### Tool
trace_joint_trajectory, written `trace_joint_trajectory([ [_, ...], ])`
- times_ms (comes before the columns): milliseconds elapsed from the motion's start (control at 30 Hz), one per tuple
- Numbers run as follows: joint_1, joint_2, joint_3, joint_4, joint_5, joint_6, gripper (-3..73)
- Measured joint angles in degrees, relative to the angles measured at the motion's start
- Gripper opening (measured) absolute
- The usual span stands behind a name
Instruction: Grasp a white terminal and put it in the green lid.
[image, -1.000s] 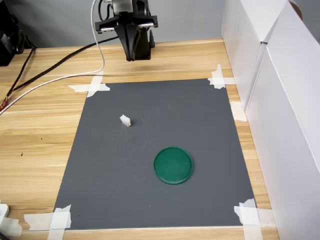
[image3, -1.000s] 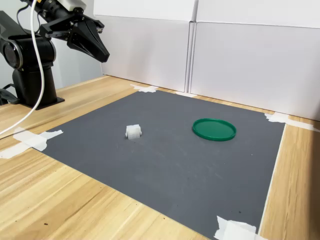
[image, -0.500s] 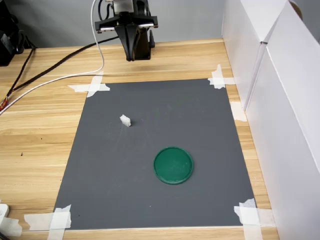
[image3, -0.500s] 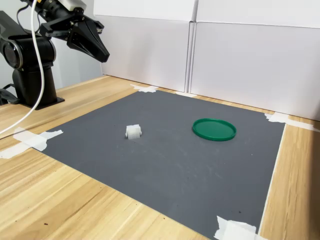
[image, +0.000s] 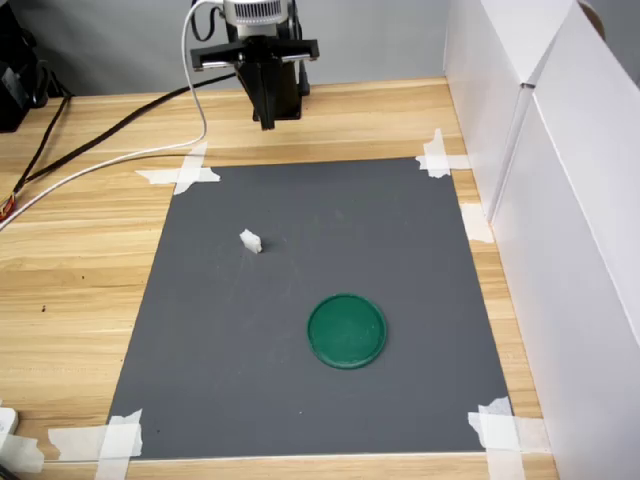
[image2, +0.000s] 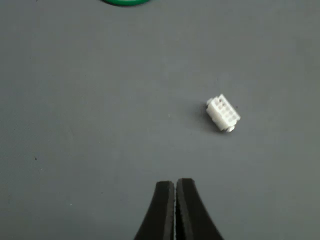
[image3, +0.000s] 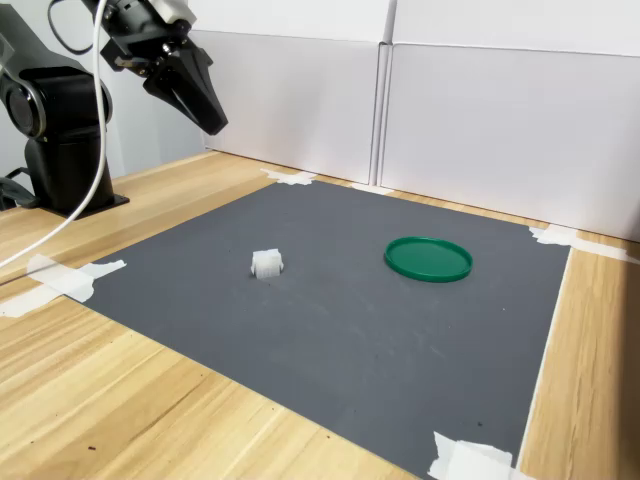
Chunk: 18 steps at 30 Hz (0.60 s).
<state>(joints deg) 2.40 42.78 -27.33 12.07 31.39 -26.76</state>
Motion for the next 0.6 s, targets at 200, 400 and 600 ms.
trace_joint_trajectory([
  [200, 0.0, 6.53, -6.99, 0.0, 4.24, -8.23, -1.5],
  [400, 0.0, 14.84, -12.28, -0.02, 9.65, -13.59, -1.5],
  [600, 0.0, 21.33, -17.02, -0.24, 15.08, -21.54, -1.5],
])
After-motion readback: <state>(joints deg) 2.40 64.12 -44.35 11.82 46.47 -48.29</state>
